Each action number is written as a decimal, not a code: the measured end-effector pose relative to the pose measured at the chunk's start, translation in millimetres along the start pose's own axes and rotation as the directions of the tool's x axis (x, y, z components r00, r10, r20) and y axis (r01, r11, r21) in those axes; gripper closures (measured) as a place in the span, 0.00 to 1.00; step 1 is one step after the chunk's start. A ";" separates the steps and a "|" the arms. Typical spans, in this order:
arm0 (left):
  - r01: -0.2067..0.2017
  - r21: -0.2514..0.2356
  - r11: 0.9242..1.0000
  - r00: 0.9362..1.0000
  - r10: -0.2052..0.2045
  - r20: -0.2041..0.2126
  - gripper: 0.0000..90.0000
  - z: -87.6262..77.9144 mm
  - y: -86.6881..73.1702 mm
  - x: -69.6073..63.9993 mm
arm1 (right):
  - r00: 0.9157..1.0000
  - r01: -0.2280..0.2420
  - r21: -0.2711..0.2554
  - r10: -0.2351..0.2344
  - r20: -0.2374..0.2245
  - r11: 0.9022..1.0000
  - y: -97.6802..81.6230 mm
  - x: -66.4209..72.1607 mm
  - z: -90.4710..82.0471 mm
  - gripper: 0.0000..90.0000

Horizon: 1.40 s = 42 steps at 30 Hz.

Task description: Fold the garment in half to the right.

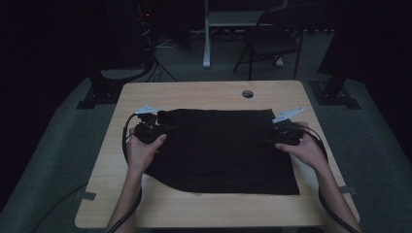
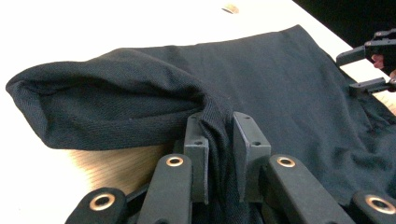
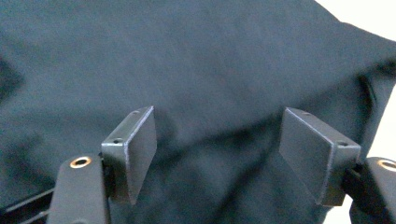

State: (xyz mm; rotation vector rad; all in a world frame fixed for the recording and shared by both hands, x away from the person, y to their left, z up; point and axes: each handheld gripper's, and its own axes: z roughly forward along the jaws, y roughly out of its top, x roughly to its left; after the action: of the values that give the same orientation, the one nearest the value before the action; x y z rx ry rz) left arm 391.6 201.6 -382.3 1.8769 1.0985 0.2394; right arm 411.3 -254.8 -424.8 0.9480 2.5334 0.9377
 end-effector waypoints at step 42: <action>0.068 -0.033 0.997 0.997 -0.069 -0.045 0.87 -35.9 -18.7 39.1 | 0.998 0.001 0.003 -0.001 -0.070 1.000 7.7 25.6 31.7 0.24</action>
State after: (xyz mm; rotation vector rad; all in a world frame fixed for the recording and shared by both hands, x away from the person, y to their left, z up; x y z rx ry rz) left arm 383.3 257.1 -387.0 1.8105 1.1813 0.2603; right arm 410.4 -218.2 -444.4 0.9302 2.5939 0.9832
